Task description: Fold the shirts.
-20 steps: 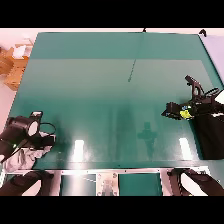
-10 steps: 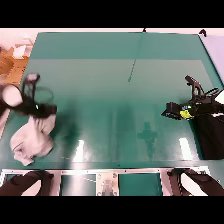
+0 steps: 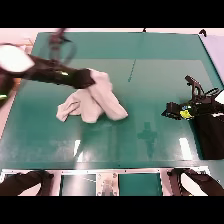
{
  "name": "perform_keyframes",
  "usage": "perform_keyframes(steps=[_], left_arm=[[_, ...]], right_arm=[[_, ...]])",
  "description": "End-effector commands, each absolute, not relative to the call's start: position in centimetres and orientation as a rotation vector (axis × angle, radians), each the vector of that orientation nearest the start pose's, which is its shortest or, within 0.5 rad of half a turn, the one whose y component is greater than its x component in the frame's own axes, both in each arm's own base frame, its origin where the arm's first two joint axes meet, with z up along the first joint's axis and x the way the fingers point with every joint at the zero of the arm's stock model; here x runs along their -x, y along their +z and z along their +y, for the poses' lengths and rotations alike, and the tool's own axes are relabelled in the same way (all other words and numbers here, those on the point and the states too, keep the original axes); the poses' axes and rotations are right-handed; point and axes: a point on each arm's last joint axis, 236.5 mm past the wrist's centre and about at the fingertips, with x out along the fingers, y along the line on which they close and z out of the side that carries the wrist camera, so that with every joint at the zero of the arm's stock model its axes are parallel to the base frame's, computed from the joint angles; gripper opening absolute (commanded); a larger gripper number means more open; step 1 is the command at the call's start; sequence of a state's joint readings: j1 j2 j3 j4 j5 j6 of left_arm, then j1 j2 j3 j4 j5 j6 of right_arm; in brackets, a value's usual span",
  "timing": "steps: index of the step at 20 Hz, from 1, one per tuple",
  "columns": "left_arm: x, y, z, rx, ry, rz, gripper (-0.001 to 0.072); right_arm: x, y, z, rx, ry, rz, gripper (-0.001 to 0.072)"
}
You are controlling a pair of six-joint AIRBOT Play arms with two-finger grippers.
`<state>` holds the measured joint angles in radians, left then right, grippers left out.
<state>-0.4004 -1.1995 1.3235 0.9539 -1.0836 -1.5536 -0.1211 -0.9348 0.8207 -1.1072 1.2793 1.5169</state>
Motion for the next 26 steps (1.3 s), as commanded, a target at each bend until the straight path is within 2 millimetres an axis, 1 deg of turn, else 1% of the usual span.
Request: perform_keyframes(steps=[1,2,3,4,5,6,7,8,9,10,11,12,13,14,15,16,17,19,20,22,24,25,26], left_arm=[[-33.8,9.1,-34.7,0.308,-0.841,1.128,0.0019],[-33.8,7.6,-35.5,0.312,-0.845,1.158,0.0021],[-33.8,6.4,-35.8,0.327,-0.84,1.19,0.0187],[-34.2,5.7,-35.5,0.333,-0.825,1.205,0.0601],[-34.7,5.8,-34.7,0.348,-0.813,1.212,0.0708],[-35.2,6.2,-33.3,0.355,-0.803,1.233,0.0709],[-35.7,6.8,-31.2,0.36,-0.791,1.262,0.0708],[-36.3,7.6,-28.7,0.364,-0.772,1.28,0.0708],[-36.9,8.0,-25.8,0.367,-0.743,1.294,0.0707],[-37.6,7.9,-22.9,0.376,-0.692,1.308,0.0707],[-38.0,7.1,-19.7,0.368,-0.626,1.336,0.0707],[-37.9,5.9,-16.9,0.353,-0.56,1.374,0.0707],[-37.4,4.4,-14.7,0.35,-0.504,1.42,0.0707],[-36.7,2.7,-13.3,0.377,-0.467,1.466,0.0707],[-35.8,0.9,-12.5,0.412,-0.439,1.506,0.0707],[-35.0,-0.8,-12.1,0.434,-0.416,1.535,0.0707],[-34.1,-2.7,-11.9,0.447,-0.39,1.559,0.0708],[-33.3,-5.5,-12.0,0.495,-0.348,1.567,0.0707],[-33.5,-6.3,-12.2,0.527,-0.33,1.547,0.0707],[-35.0,-6.9,-12.1,0.56,-0.298,1.484,0.0707],[-36.5,-7.1,-12.6,0.615,-0.285,1.437,0.0707],[-37.0,-7.3,-12.9,0.64,-0.291,1.422,0.0706],[-37.4,-7.5,-13.3,0.664,-0.297,1.412,0.0707]], right_arm=[[-27.6,2.0,6.8,-0.455,0.212,1.327,0.0012],[-27.6,2.0,6.8,-0.455,0.212,1.327,0.0012],[-27.7,2.0,6.8,-0.455,0.211,1.323,0.0012],[-27.8,2.0,6.8,-0.455,0.21,1.319,0.0012],[-27.9,2.0,6.8,-0.456,0.21,1.317,0.0012],[-28.5,2.1,6.6,-0.456,0.202,1.292,0.0012],[-28.8,2.2,6.5,-0.456,0.197,1.276,0.0012],[-29.0,2.2,6.5,-0.456,0.194,1.268,0.0012],[-29.3,2.2,6.4,-0.457,0.19,1.259,0.0019],[-29.6,2.0,6.5,-0.464,0.19,1.256,0.01],[-29.8,1.8,7.0,-0.494,0.201,1.264,0.0224],[-30.0,1.5,7.8,-0.529,0.227,1.279,0.0302],[-30.2,1.1,8.7,-0.558,0.246,1.29,0.0314],[-30.6,0.5,9.8,-0.579,0.266,1.299,0.0314],[-30.9,-0.1,11.3,-0.587,0.293,1.311,0.0337],[-30.9,-0.6,13.1,-0.579,0.336,1.323,0.0381],[-30.8,-1.0,15.4,-0.566,0.394,1.332,0.0399],[-30.7,-1.8,20.8,-0.525,0.516,1.316,0.0403],[-30.8,-2.3,23.0,-0.498,0.55,1.3,0.0404],[-30.9,-3.7,27.0,-0.437,0.604,1.307,0.0431],[-31.0,-4.7,30.3,-0.389,0.659,1.341,0.0431],[-31.3,-5.3,31.7,-0.371,0.68,1.353,0.0431],[-31.6,-5.7,32.7,-0.361,0.692,1.358,0.0432]])
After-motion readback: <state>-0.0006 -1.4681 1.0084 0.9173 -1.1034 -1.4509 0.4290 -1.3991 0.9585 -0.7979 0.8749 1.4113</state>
